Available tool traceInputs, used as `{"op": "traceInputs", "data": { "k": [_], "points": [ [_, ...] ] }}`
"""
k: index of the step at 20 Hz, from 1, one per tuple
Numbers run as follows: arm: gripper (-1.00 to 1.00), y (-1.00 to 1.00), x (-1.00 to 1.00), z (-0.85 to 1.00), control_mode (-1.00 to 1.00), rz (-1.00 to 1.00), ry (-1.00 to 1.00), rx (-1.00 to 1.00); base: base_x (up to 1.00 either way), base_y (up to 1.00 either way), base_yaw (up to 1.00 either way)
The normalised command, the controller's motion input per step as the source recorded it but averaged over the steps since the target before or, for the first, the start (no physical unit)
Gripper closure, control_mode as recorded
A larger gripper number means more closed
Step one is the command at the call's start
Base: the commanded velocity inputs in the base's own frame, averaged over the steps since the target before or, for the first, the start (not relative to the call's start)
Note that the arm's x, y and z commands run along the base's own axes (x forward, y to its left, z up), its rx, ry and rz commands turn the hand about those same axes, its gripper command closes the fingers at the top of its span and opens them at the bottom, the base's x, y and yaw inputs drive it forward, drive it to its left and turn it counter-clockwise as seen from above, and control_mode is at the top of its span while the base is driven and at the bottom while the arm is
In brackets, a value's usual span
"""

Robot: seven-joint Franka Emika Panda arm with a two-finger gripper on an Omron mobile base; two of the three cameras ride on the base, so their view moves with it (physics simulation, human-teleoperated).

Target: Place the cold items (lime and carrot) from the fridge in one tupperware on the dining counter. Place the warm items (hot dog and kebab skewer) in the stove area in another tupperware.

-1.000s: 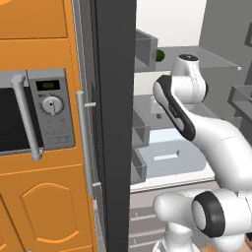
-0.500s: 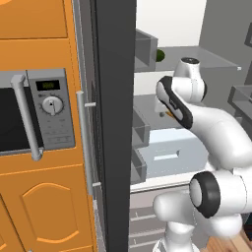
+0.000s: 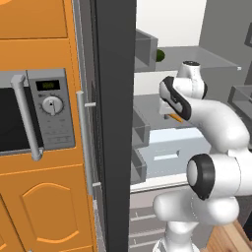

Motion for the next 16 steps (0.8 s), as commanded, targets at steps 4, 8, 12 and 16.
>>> {"op": "traceInputs", "data": {
  "k": [4,8,12,16],
  "points": [
    [-1.00,-0.42,0.14,-0.18,-1.00,0.00,0.00,0.00,0.00,0.00,0.00],
    [-1.00,-0.42,0.32,-0.25,-1.00,0.01,0.00,0.00,0.00,0.00,0.00],
    [-1.00,-0.35,0.43,-0.29,-1.00,0.11,0.00,0.00,0.00,0.00,0.00],
    [-1.00,-0.33,0.43,-0.20,-1.00,0.13,0.00,0.00,0.00,0.00,0.00]
  ]
}}
